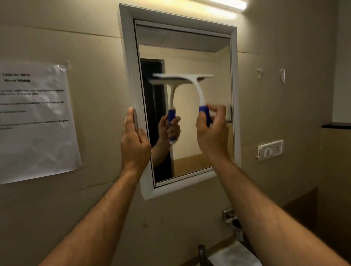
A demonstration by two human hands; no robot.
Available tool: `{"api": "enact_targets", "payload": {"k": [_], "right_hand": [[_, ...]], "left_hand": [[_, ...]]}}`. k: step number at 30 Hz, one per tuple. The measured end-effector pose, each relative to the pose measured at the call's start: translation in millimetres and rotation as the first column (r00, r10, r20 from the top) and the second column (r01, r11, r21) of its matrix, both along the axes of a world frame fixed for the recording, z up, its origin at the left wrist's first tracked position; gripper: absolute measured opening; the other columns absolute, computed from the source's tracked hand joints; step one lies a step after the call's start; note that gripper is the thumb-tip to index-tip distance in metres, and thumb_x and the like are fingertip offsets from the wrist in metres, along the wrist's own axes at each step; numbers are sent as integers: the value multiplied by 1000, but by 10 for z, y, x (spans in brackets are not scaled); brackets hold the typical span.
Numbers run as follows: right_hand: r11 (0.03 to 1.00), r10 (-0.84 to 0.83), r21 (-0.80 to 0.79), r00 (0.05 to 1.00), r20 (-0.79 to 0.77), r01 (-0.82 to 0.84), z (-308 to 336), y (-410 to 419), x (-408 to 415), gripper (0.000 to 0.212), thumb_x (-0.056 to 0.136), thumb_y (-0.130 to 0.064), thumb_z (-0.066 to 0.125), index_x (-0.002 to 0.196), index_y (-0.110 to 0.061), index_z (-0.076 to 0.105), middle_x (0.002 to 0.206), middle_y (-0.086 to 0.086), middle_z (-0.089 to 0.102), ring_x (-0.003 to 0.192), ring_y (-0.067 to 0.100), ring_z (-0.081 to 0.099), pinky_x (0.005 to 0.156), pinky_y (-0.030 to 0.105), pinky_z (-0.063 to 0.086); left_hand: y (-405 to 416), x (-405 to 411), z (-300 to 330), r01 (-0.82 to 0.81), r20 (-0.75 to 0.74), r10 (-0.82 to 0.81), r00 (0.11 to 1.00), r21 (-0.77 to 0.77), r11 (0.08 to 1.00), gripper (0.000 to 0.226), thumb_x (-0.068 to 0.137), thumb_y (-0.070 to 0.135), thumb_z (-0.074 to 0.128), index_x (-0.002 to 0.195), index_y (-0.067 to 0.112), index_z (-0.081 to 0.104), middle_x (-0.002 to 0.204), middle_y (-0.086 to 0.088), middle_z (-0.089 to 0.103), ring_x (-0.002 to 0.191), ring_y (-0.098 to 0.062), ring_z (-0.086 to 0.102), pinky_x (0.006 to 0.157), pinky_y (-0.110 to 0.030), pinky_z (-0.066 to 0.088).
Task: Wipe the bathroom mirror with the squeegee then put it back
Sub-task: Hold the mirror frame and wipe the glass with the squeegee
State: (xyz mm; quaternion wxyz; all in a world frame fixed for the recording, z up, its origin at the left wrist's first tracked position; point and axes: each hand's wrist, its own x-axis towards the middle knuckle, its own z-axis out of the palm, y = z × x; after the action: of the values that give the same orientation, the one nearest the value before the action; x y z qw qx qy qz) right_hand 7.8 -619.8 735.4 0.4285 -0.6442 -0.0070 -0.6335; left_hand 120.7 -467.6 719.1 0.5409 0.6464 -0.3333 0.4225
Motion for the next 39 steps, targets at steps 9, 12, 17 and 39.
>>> {"api": "enact_targets", "payload": {"k": [9, 12, 17, 39], "right_hand": [[1000, -22, -14, 1000, -18, 22, 203, 18, 171, 26, 99, -26, 49, 122, -23, 36, 84, -4, 60, 63, 0, 63, 51, 13, 48], [1000, -14, -26, 996, -83, 12, -329, -18, 135, 25, 99, -23, 49, 121, -25, 36, 83, -4, 58, 64, 1, 63, 49, 14, 48], [999, 47, -9, 988, -145, -48, -988, 7, 62, 25, 99, -17, 50, 121, -20, 39, 92, 2, 56, 73, 5, 63, 53, 18, 52], [997, 81, 36, 971, -225, -75, -1431, 230, -43, 21, 100, -19, 46, 115, -27, 34, 84, 3, 57, 63, 11, 63, 48, 21, 51]], "left_hand": [[10, 79, 114, 65, 19, -65, 998, -7, 998, 69, 94, -3, 44, 155, 16, 18, 160, 0, 23, 143, -4, 23, 105, 1, 19], [4, 100, 103, 86, 27, -86, 996, -20, 996, 70, 94, -4, 44, 155, 17, 17, 160, 0, 23, 140, 1, 22, 99, 9, 18], [-53, 70, 58, 116, 25, -114, 993, -61, 991, 68, 93, 1, 38, 156, 16, 17, 161, 1, 21, 143, -3, 20, 104, 6, 16], [-70, 75, -92, 75, 16, -75, 997, -34, 997, 60, 102, 6, 34, 155, 24, 16, 161, 6, 21, 141, -19, 35, 112, -48, 37]]}}
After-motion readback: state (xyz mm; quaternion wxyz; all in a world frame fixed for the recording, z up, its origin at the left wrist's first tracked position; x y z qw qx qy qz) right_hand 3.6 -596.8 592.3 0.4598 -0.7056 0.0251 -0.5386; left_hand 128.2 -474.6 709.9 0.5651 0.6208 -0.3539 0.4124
